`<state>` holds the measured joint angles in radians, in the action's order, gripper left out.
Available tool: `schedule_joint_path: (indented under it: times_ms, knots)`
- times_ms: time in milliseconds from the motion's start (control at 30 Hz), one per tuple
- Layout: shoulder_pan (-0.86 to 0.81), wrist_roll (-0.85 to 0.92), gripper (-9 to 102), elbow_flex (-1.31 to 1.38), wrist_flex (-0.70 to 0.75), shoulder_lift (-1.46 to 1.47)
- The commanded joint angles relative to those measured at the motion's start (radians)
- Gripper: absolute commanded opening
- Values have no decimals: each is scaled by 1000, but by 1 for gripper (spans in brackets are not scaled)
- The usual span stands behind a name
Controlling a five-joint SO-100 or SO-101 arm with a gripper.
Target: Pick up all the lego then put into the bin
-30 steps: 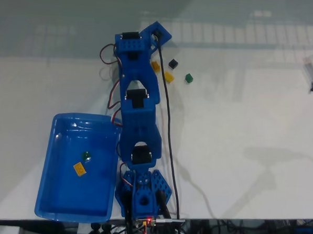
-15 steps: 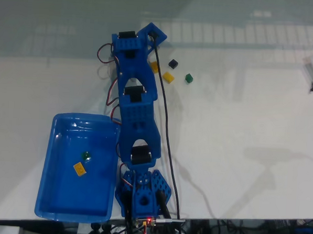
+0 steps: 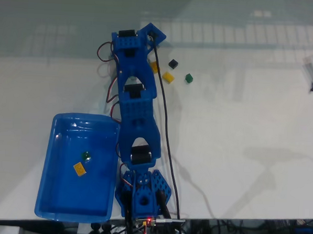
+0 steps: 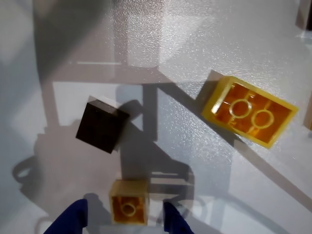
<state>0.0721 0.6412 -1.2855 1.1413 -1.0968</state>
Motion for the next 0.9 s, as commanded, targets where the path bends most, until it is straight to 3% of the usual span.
schedule_joint_path:
  times_ms: [0,333,567,700,867]
  knots:
    - [9,15,19,58,5,-3]
    - [9,37,0,98,23,38]
    - [11,35,0,95,26,20]
    - [31,29,0,34,51,-146]
    - [166,41,0,-120,152,-563]
